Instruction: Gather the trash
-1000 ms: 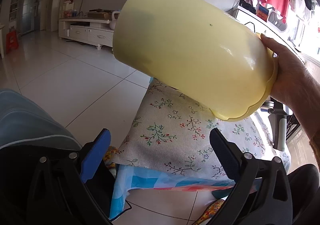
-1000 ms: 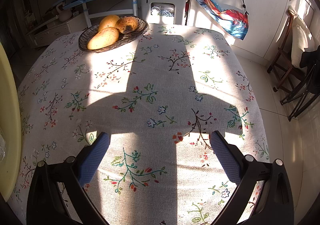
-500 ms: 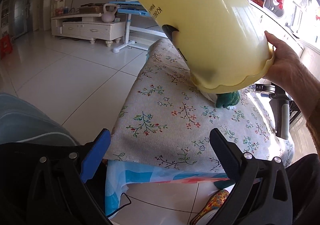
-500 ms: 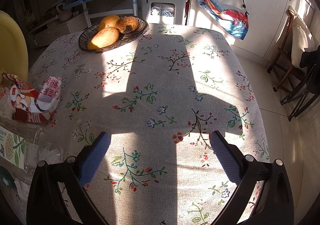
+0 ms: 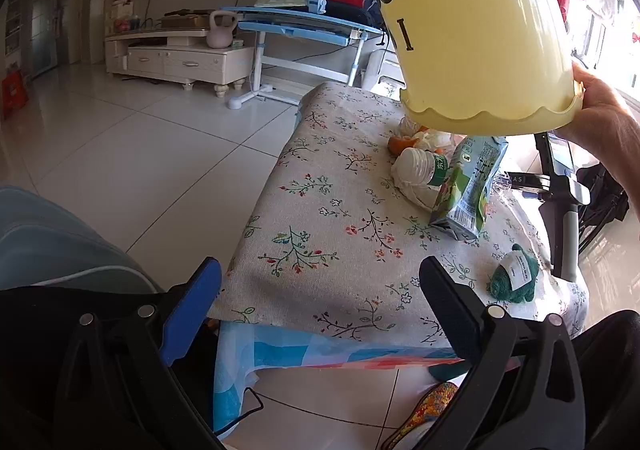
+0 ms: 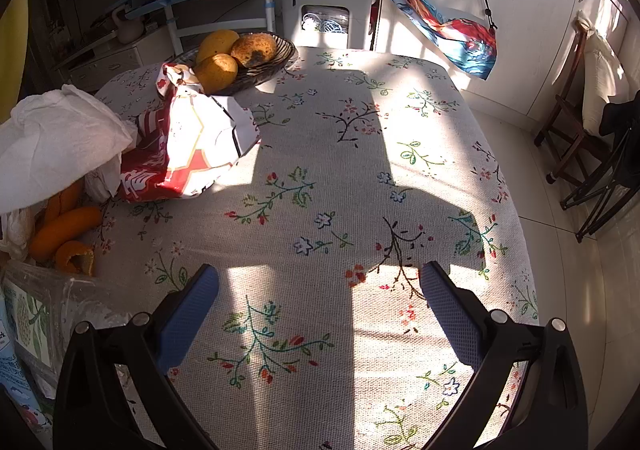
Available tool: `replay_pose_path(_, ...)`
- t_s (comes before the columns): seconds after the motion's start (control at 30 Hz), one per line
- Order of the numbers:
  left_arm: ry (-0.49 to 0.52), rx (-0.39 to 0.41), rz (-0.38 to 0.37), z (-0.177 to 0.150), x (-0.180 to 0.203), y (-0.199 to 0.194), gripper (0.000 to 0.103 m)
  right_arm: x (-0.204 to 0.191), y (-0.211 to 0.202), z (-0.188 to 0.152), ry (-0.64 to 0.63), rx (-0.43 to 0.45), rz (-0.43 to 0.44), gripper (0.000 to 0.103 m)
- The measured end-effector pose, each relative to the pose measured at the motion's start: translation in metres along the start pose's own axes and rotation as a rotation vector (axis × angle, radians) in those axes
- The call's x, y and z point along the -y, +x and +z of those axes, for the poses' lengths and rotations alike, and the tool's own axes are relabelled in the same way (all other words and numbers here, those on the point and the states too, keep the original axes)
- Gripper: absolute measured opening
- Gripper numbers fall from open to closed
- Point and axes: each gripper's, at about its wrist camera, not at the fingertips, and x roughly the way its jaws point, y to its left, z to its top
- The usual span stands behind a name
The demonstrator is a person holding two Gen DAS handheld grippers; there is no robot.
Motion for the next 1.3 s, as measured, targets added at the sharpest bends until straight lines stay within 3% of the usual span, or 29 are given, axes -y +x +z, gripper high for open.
replay_pose_path(0.73,-0.097,0.098,0.034,0.010,-0.030,-0.025,0.096,0.001,-0.001,0.001,0.000,-0.001,0.001,0.096)
replay_pose_path(1.0,-0.192,0.154,0.069,0.013,-0.054,-0.039,0.096,0.001,-0.001,0.000,0.000,-0.002,0.001,0.096)
replay_pose_path(1.3,-0.166,0.201,0.092,0.013,-0.051,-0.046,0.096,0.000,0.000,0.000,0.000,-0.001,0.001,0.096)
